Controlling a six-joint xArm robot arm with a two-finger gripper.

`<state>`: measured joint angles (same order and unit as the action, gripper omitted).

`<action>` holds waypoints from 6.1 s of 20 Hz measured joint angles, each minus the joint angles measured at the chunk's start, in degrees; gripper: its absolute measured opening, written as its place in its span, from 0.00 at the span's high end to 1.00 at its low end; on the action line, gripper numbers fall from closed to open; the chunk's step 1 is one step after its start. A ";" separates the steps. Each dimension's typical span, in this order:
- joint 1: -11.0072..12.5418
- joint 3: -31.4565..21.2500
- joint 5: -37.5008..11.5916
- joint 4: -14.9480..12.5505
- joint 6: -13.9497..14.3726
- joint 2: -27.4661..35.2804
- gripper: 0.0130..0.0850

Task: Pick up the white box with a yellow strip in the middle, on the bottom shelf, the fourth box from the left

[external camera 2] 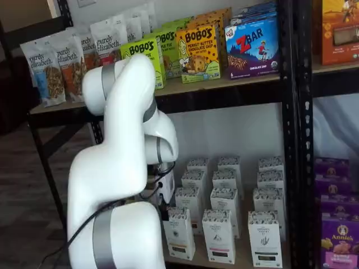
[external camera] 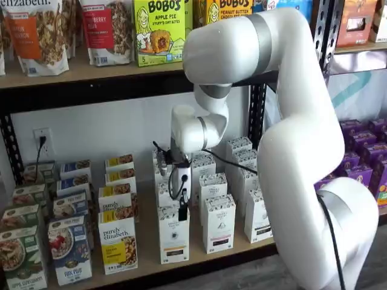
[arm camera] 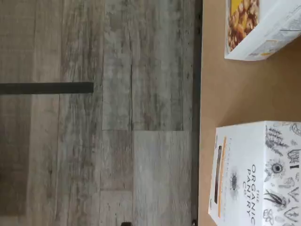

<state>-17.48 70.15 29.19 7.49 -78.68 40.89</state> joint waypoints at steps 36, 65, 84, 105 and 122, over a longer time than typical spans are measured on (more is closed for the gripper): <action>2.63 18.54 -0.53 0.91 -3.29 16.79 0.00; 3.05 25.73 1.82 -3.53 0.12 23.68 0.00; 2.67 29.23 3.39 -3.55 0.59 25.98 0.28; 2.11 27.98 4.70 -4.10 1.63 24.77 0.39; 0.50 15.39 0.23 -4.18 3.12 16.39 0.50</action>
<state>-16.98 85.54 29.42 3.31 -75.57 57.29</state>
